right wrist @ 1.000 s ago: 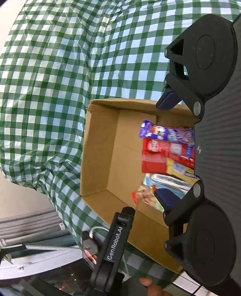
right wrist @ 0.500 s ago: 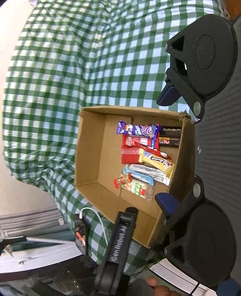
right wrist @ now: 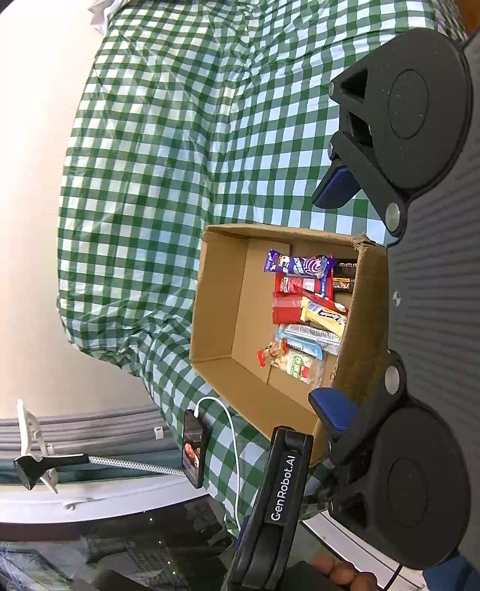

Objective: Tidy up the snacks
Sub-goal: 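Lift both open tools away from the box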

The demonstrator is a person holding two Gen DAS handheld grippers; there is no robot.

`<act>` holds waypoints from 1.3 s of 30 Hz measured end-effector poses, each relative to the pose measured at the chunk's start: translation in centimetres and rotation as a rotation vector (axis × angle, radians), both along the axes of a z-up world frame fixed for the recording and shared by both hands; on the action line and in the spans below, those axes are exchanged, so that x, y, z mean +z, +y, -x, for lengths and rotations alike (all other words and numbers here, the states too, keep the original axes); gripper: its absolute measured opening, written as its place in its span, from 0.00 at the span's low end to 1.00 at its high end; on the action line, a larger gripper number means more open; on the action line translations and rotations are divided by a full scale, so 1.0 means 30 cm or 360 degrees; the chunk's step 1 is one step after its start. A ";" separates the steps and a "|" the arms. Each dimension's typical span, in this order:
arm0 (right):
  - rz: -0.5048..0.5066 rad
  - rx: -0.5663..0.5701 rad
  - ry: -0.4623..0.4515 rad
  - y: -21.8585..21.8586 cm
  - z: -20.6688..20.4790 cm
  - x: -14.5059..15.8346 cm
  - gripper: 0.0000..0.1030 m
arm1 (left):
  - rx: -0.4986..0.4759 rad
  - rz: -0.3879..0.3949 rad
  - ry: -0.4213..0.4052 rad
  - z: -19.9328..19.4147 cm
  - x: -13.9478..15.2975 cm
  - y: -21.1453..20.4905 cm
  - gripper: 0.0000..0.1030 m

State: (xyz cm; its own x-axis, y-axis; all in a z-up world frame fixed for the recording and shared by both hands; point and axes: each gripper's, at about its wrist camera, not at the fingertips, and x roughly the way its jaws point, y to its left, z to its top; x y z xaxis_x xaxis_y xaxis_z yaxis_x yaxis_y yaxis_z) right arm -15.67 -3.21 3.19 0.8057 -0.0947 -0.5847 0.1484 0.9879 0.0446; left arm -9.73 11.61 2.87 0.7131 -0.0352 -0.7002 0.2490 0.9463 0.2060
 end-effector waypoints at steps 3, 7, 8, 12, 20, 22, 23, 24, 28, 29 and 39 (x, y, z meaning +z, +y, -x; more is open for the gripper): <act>0.0007 -0.0002 -0.0026 0.004 0.026 0.008 0.99 | -0.0042 -0.0044 0.0064 0.019 -0.001 -0.009 1.00; 0.0010 -0.0009 -0.0046 0.008 0.050 0.015 0.99 | -0.0035 -0.0103 0.0087 0.043 -0.016 -0.011 1.00; 0.0009 -0.0012 -0.0050 0.009 0.053 0.017 0.99 | -0.0031 -0.0103 0.0079 0.048 -0.020 -0.008 1.00; 0.0004 -0.0016 -0.0058 0.012 0.057 0.016 0.99 | -0.0024 -0.0083 0.0081 0.057 -0.032 0.005 1.00; 0.0006 0.0008 -0.0052 0.023 0.067 0.018 0.99 | 0.0020 -0.0060 0.0042 0.066 -0.025 0.015 1.00; 0.0003 0.0003 -0.0051 0.024 0.068 0.018 0.99 | 0.0032 -0.0084 0.0043 0.066 -0.027 0.011 1.00; 0.0003 0.0002 -0.0051 0.025 0.068 0.017 0.99 | 0.0042 -0.0091 0.0048 0.064 -0.028 0.011 1.00; 0.0004 0.0003 -0.0051 0.026 0.069 0.017 0.99 | 0.0054 -0.0089 0.0062 0.060 -0.028 0.012 1.00; 0.0009 0.0009 -0.0052 0.023 0.068 0.016 0.99 | 0.0061 -0.0052 0.0125 0.050 -0.031 0.026 1.00; 0.0007 0.0006 -0.0052 0.026 0.067 0.016 0.99 | 0.0065 -0.0055 0.0123 0.051 -0.032 0.026 1.00; 0.0015 0.0031 -0.0046 0.037 0.056 0.015 0.99 | 0.0079 -0.0074 0.0132 0.045 -0.042 0.029 1.00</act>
State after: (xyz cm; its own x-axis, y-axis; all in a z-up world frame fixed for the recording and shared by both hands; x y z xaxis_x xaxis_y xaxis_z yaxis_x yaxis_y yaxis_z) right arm -17.36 -2.10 3.64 0.8239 -0.0839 -0.5606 0.1277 0.9910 0.0394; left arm -11.09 12.47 1.61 0.6529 0.0325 -0.7567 0.2199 0.9479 0.2305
